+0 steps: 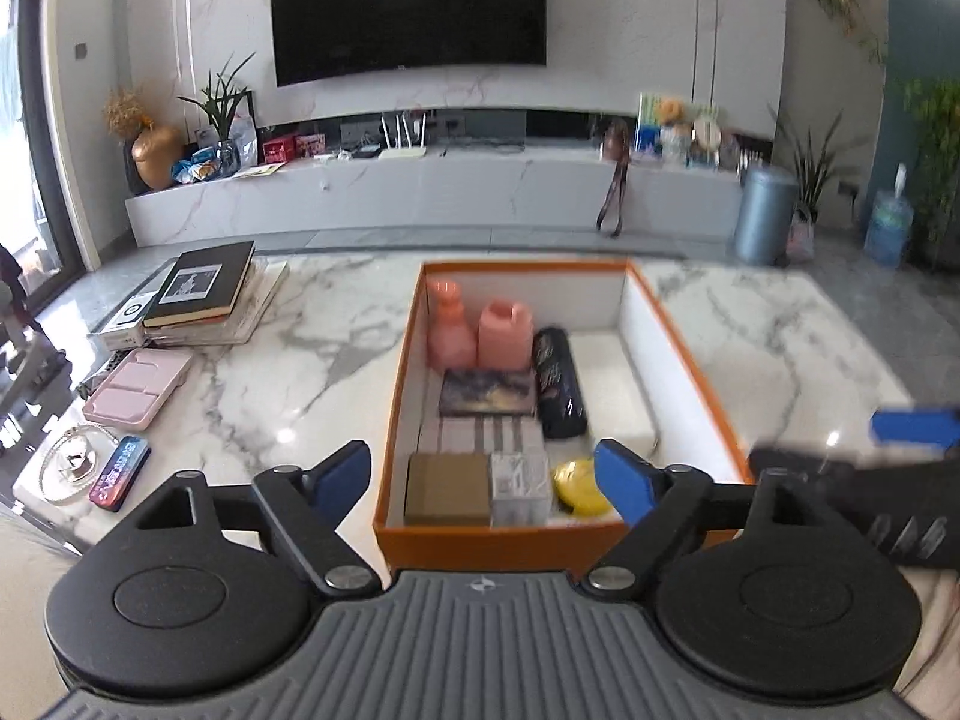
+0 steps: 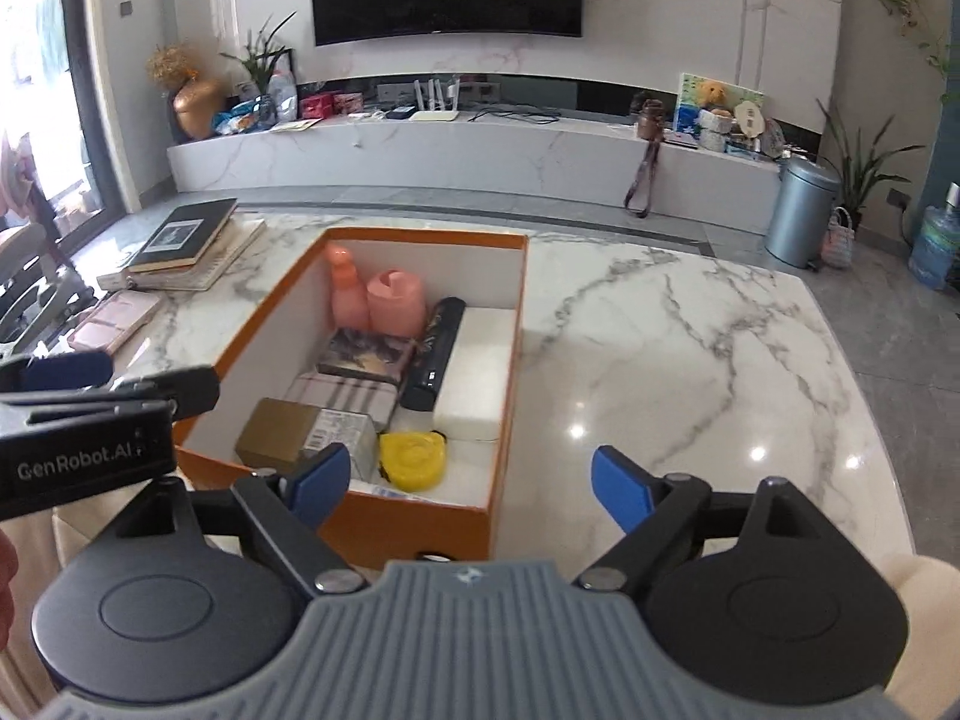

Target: Organize rigid objects

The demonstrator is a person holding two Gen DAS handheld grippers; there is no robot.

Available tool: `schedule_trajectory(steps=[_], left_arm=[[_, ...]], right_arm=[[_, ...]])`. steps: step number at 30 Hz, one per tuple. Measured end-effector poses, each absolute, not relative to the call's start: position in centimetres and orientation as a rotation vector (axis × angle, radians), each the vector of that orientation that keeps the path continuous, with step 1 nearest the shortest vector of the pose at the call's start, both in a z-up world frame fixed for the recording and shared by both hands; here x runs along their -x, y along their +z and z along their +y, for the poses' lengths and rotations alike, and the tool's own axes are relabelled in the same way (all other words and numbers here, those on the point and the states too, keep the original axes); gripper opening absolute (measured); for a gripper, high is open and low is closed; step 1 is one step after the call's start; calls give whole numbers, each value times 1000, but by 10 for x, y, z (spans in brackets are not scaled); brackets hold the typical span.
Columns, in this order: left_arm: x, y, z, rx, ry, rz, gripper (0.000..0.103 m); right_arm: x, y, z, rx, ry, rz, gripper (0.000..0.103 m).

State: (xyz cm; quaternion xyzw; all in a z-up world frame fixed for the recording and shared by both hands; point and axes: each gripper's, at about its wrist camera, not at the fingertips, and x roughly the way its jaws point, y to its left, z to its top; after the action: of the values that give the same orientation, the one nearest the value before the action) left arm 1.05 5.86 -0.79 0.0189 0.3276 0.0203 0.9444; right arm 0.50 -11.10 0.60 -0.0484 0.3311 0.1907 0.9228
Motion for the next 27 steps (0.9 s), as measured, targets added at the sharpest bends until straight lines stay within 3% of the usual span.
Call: schedule_trajectory(steps=[5,27], left_arm=[[-11,-27,52,-39,23,753,99],[-10,-31,50,-23,44,775,99]], right_arm=[[-12,0,-120,43,366,681,92],[-17,-21,-124,46,333,728,94]])
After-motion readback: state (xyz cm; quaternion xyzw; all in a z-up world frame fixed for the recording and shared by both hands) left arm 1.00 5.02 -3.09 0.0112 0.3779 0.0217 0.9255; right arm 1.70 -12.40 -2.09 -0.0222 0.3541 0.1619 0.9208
